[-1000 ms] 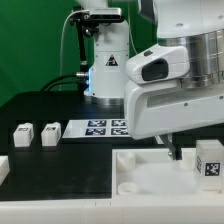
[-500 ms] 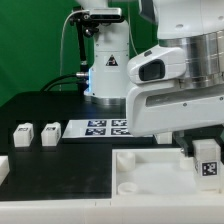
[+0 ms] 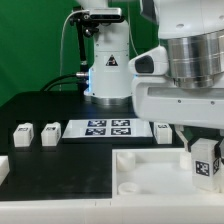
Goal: Assemble one leg
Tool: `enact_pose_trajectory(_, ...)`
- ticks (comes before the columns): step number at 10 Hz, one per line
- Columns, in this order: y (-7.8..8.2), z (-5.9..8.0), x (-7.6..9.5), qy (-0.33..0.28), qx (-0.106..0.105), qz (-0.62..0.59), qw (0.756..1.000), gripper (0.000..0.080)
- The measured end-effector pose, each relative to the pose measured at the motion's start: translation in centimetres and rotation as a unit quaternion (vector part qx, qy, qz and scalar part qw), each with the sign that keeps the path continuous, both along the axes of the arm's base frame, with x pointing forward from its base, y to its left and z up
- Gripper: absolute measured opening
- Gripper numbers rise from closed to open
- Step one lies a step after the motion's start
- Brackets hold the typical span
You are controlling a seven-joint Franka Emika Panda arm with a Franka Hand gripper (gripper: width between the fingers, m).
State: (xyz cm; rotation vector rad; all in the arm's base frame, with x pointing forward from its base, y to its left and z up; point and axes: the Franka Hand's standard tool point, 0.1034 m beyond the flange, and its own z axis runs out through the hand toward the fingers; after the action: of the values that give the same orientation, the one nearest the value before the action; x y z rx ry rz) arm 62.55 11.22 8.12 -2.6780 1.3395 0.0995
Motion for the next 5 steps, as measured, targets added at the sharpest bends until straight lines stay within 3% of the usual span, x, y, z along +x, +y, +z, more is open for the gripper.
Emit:
enact_pose_trajectory(3, -0.17, 0.1, 0.34, 0.046, 0.008, -0.263, 0.964, 0.0292)
enact_pose_trajectory(5, 0.23, 0.08, 0.25, 0.064, 0.012, -0.357, 0.932, 0.0292)
